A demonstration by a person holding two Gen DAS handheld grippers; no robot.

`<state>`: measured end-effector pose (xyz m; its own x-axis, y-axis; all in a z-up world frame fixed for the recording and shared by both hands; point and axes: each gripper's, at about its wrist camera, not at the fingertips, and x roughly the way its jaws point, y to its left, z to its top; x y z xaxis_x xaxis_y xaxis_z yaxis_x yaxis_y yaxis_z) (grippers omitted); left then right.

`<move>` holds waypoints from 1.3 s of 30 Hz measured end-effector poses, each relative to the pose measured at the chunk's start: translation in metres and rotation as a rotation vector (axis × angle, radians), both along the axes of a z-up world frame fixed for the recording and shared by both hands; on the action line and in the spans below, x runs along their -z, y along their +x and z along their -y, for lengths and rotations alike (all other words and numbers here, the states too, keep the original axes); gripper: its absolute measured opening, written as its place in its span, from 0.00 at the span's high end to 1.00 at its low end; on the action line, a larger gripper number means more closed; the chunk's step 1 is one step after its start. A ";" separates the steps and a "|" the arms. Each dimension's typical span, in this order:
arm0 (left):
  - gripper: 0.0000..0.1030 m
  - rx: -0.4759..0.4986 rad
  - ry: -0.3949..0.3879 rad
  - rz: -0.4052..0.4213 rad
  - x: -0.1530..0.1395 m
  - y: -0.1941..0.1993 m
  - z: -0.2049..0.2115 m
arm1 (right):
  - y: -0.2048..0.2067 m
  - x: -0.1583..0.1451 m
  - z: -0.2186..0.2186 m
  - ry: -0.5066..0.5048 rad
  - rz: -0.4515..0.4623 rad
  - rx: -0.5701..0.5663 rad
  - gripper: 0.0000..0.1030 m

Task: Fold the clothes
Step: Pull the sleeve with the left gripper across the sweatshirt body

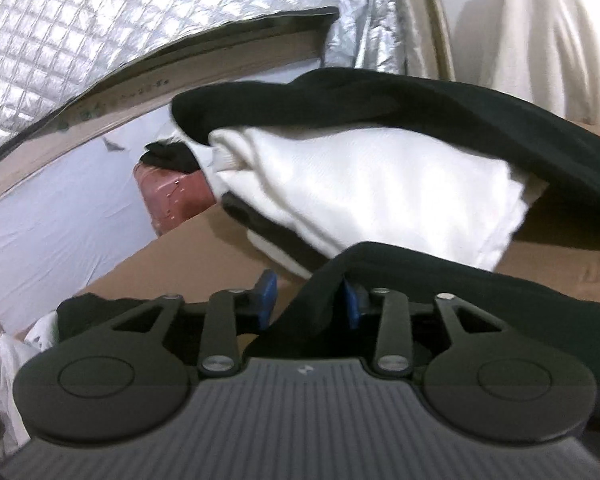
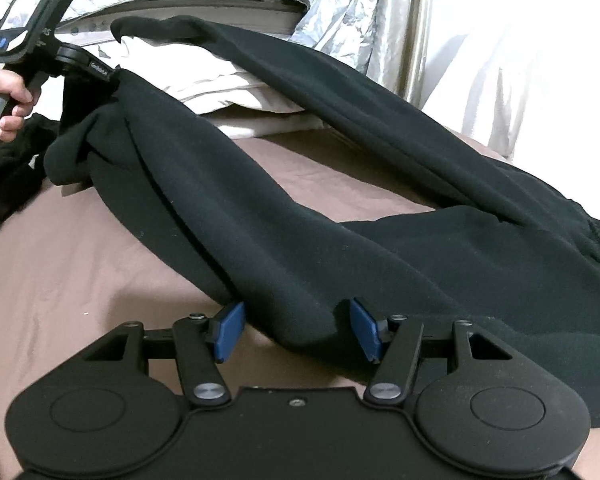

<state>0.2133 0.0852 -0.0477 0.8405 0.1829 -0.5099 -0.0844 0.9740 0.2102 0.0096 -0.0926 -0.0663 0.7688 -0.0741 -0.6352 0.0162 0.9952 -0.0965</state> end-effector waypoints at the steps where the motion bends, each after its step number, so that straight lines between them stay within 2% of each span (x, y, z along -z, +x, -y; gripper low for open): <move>1: 0.57 -0.016 0.009 0.023 -0.002 -0.001 -0.005 | 0.000 0.001 0.000 -0.004 -0.002 0.001 0.38; 2: 0.57 -0.044 0.029 0.054 -0.004 -0.002 -0.009 | 0.001 0.001 -0.001 -0.010 -0.004 0.002 0.38; 4: 0.61 -0.160 0.127 0.156 -0.010 -0.004 -0.018 | 0.002 0.003 0.001 -0.027 -0.015 0.010 0.38; 6: 0.63 -0.202 0.155 0.195 -0.016 -0.004 -0.032 | 0.007 0.005 0.006 -0.035 -0.032 0.039 0.38; 8: 0.63 -0.102 -0.005 0.081 -0.021 -0.005 -0.052 | 0.012 0.008 0.011 -0.038 -0.043 0.078 0.38; 9: 0.63 -0.059 -0.091 0.047 -0.022 -0.010 -0.060 | 0.014 0.009 0.012 -0.040 -0.044 0.086 0.38; 10: 0.60 -0.022 -0.145 0.024 -0.021 -0.018 -0.065 | 0.016 0.010 0.013 -0.042 -0.045 0.094 0.39; 12: 0.50 0.032 -0.190 -0.028 -0.018 -0.031 -0.069 | 0.018 0.012 0.012 -0.078 -0.040 0.105 0.39; 14: 0.26 0.066 -0.215 -0.111 -0.010 -0.042 -0.072 | 0.019 0.012 0.012 -0.112 -0.026 0.113 0.40; 15: 0.23 0.084 -0.230 -0.151 -0.006 -0.048 -0.071 | 0.020 0.012 0.015 -0.118 -0.019 0.115 0.40; 17: 0.22 0.132 -0.274 -0.216 0.005 -0.061 -0.065 | 0.020 0.011 0.021 -0.123 -0.007 0.115 0.40; 19: 0.21 0.199 -0.319 -0.262 0.019 -0.071 -0.057 | 0.017 0.009 0.029 -0.085 0.007 0.105 0.40; 20: 0.16 0.236 -0.324 -0.302 0.029 -0.071 -0.050 | 0.012 0.006 0.033 -0.046 0.023 0.093 0.39; 21: 0.14 0.271 -0.309 -0.342 0.039 -0.070 -0.041 | 0.006 0.004 0.038 0.001 0.042 0.078 0.38; 23: 0.12 0.310 -0.158 -0.412 0.059 -0.065 -0.017 | -0.008 0.001 0.049 0.085 0.060 0.054 0.38; 25: 0.12 0.253 0.069 -0.365 0.075 -0.058 0.006 | -0.024 0.000 0.060 0.169 0.057 0.064 0.38; 26: 0.12 0.232 0.157 -0.335 0.082 -0.055 0.014 | -0.032 0.000 0.067 0.223 0.059 0.079 0.38; 27: 0.12 0.228 0.166 -0.292 0.082 -0.051 0.014 | -0.041 -0.001 0.075 0.283 0.064 0.097 0.38; 28: 0.16 0.216 0.133 -0.270 0.081 -0.047 0.011 | -0.050 0.000 0.084 0.347 0.067 0.121 0.37; 29: 0.35 0.200 0.058 -0.265 0.077 -0.043 0.004 | -0.057 0.002 0.093 0.398 0.068 0.148 0.37; 30: 0.52 0.189 -0.052 -0.277 0.073 -0.040 -0.006 | -0.064 0.003 0.101 0.441 0.070 0.175 0.37; 31: 0.97 0.178 -0.162 -0.289 0.068 -0.037 -0.016 | -0.069 0.005 0.109 0.473 0.070 0.205 0.37; 32: 0.97 0.161 -0.257 -0.290 0.064 -0.036 -0.025 | -0.073 0.008 0.117 0.493 0.065 0.241 0.36; 33: 0.97 0.137 -0.282 -0.257 0.057 -0.040 -0.029 | -0.077 0.010 0.125 0.508 0.058 0.278 0.36; 36: 0.97 0.124 -0.131 -0.107 0.028 -0.063 -0.017 | -0.089 0.020 0.144 0.573 0.064 0.372 0.36; 39: 0.97 0.125 -0.162 -0.052 -0.006 -0.087 -0.015 | -0.094 0.030 0.158 0.655 0.075 0.414 0.36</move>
<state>0.1263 0.1004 -0.0418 0.8231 -0.0095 -0.5678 0.0466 0.9976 0.0508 -0.0841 -0.2503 -0.0961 0.8030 0.0082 -0.5959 0.3820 0.7604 0.5253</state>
